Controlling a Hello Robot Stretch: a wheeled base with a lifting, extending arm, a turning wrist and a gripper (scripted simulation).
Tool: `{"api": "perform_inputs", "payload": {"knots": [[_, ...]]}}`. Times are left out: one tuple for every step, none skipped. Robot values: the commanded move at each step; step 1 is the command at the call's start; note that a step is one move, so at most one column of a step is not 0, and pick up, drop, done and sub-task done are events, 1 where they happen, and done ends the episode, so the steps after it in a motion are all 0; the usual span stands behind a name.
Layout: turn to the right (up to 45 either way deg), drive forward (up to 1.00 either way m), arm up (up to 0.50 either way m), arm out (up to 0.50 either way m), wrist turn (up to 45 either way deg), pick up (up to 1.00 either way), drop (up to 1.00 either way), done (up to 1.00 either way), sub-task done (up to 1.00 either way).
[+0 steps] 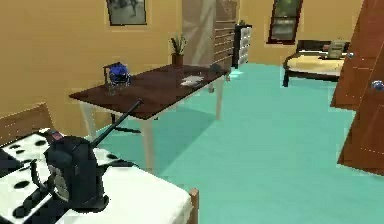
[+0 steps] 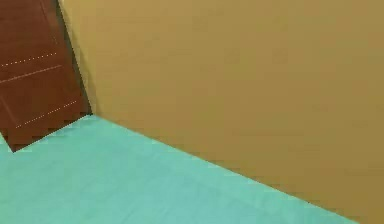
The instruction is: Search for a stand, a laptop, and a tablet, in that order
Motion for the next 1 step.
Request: {"api": "perform_inputs", "payload": {"knots": [[-45.0, 0.0, 0.0, 0.0, 0.0, 0.0, 0.0, 0.0, 0.0]]}}
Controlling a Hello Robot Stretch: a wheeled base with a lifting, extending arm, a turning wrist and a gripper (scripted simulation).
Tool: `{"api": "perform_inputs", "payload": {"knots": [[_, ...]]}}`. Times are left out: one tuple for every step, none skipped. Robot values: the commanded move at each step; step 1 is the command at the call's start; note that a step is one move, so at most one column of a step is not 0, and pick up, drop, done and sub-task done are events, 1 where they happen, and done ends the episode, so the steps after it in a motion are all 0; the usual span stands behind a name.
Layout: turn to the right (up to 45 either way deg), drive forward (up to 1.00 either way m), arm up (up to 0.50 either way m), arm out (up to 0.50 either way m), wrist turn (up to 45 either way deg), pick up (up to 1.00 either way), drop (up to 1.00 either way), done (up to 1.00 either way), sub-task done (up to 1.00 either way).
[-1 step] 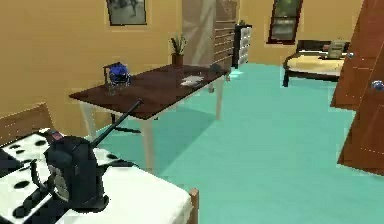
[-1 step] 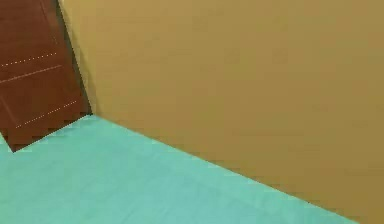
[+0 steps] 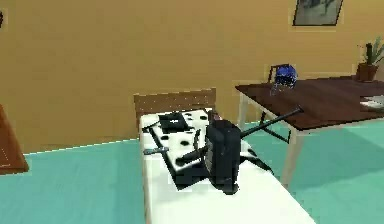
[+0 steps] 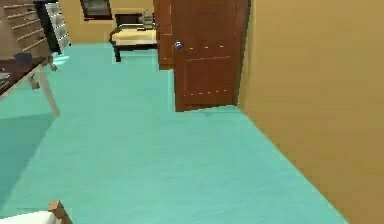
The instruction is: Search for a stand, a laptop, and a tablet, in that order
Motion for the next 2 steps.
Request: {"api": "perform_inputs", "payload": {"knots": [[-45.0, 0.0, 0.0, 0.0, 0.0, 0.0, 0.0, 0.0, 0.0], [-21.0, 0.0, 0.0, 0.0, 0.0, 0.0, 0.0, 0.0, 0.0]]}}
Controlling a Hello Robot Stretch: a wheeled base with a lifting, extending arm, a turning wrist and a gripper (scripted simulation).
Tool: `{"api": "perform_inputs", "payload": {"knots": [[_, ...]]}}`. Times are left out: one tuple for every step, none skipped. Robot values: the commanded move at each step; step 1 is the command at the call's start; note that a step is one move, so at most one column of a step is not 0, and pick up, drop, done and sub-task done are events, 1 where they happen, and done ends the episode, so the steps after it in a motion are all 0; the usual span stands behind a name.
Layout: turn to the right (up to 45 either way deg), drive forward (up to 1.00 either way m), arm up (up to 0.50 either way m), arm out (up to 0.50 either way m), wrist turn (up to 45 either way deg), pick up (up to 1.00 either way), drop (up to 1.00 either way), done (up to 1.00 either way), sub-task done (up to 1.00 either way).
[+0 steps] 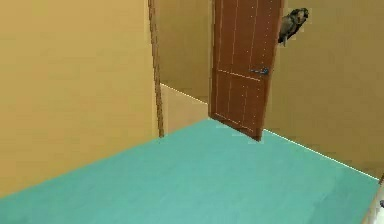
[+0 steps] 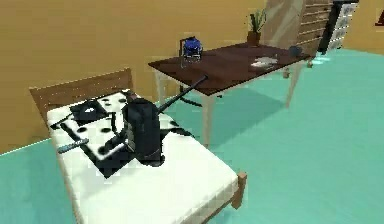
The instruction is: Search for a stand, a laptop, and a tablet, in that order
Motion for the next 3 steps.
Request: {"api": "perform_inputs", "payload": {"knots": [[0.0, 0.25, 0.0, 0.0, 0.0, 0.0, 0.0, 0.0, 0.0], [6.0, 0.0, 0.0, 0.0, 0.0, 0.0, 0.0, 0.0, 0.0], [0.0, 1.0, 0.0, 0.0, 0.0, 0.0, 0.0, 0.0, 0.0]]}}
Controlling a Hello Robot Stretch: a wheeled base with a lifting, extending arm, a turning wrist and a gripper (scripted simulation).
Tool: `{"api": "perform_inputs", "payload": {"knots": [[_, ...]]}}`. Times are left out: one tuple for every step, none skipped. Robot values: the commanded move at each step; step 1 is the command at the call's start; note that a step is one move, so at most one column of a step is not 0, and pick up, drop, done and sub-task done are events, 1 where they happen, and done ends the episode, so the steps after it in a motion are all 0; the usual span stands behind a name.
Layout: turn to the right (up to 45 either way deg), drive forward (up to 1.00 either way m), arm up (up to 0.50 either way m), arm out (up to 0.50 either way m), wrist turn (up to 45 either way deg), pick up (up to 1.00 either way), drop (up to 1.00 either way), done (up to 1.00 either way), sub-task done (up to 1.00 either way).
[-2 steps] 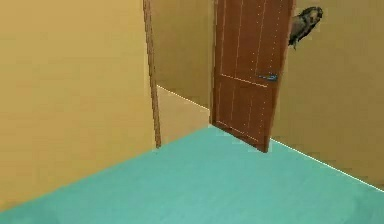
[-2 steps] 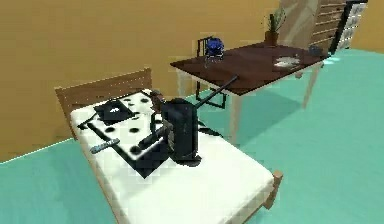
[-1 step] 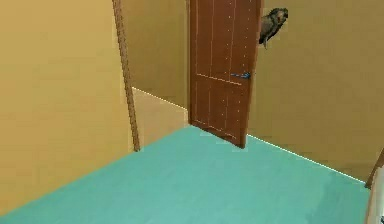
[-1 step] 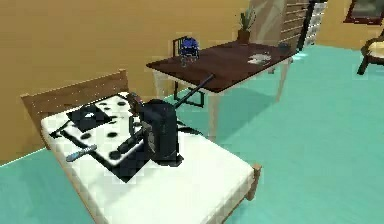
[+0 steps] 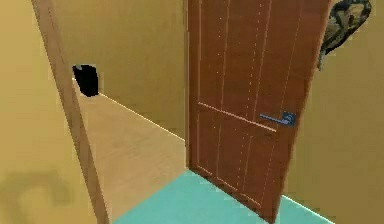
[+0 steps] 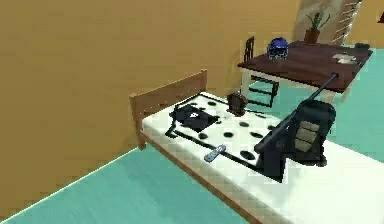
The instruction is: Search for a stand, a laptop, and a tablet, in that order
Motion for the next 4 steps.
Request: {"api": "perform_inputs", "payload": {"knots": [[0.0, 0.85, 0.0, 0.0, 0.0, 0.0, 0.0, 0.0, 0.0], [-39.0, 0.0, 0.0, 0.0, 0.0, 0.0, 0.0, 0.0, 0.0], [0.0, 0.8, 0.0, 0.0, 0.0, 0.0, 0.0, 0.0, 0.0], [-39.0, 0.0, 0.0, 0.0, 0.0, 0.0, 0.0, 0.0, 0.0]]}}
